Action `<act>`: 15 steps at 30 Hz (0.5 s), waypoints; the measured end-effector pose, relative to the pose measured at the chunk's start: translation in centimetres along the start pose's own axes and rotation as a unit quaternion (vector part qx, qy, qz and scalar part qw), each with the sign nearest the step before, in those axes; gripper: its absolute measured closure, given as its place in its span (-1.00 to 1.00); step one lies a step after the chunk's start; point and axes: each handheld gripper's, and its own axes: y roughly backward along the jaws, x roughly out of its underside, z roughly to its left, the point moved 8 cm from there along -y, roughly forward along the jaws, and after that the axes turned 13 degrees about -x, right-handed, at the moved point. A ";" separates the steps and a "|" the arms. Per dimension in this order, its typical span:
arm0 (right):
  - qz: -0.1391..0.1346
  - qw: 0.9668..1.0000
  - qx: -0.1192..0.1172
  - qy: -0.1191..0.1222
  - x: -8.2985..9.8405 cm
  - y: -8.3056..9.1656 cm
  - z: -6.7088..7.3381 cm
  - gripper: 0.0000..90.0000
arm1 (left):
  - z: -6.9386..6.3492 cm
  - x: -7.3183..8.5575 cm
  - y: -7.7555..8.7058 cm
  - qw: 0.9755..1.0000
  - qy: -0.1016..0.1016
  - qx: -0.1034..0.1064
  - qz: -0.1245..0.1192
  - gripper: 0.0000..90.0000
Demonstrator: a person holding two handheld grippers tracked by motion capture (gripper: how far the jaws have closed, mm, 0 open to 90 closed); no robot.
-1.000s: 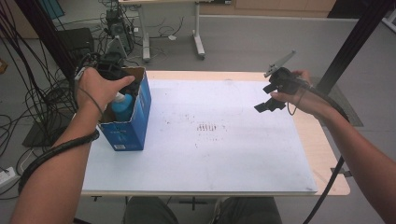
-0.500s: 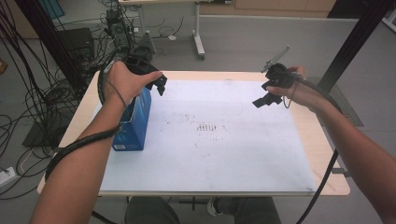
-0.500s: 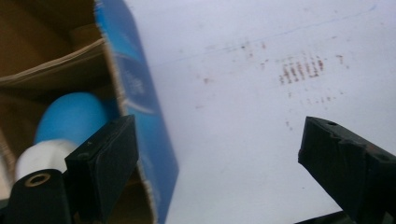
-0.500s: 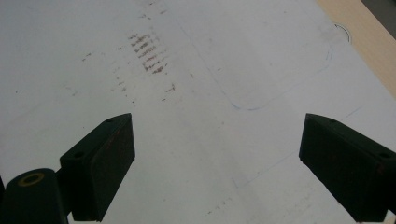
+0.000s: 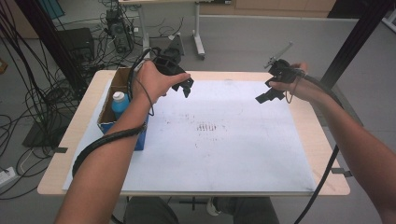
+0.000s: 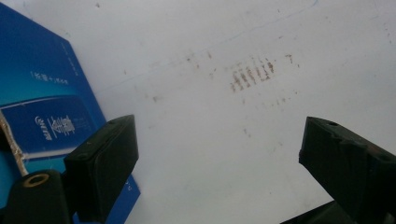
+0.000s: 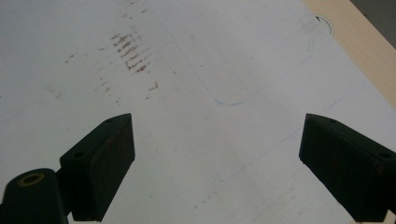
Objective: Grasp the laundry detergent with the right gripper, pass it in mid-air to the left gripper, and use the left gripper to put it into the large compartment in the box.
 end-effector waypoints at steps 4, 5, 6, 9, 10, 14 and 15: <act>0.002 1.000 0.002 0.000 0.0 0.2 -0.2 -0.77 | -0.3 -0.1 -0.3 1.000 -0.004 0.001 0.002 -0.73; 0.001 1.000 0.002 0.000 -0.1 0.2 -0.2 -0.77 | -0.3 -0.1 -0.3 1.000 -0.004 0.001 0.003 -0.73; 0.000 1.000 0.002 0.001 -0.1 0.2 -0.2 -0.76 | -0.4 -0.1 -0.4 1.000 -0.005 0.002 0.004 -0.73; 0.001 1.000 0.001 0.002 -0.3 0.1 -0.1 -0.77 | -0.5 -0.1 -0.4 1.000 -0.004 0.004 0.003 -0.73; 0.002 1.000 0.001 0.003 -0.4 0.1 -0.1 -0.77 | -0.5 -0.1 -0.4 1.000 -0.005 0.004 0.003 -0.73; 0.001 1.000 0.001 0.006 -0.7 0.0 0.0 -0.77 | -0.3 0.1 -0.4 1.000 -0.003 0.003 0.003 -0.73; 0.000 1.000 0.001 0.006 -0.7 0.1 0.0 -0.77 | -0.3 0.1 -0.4 1.000 -0.003 0.003 0.004 -0.73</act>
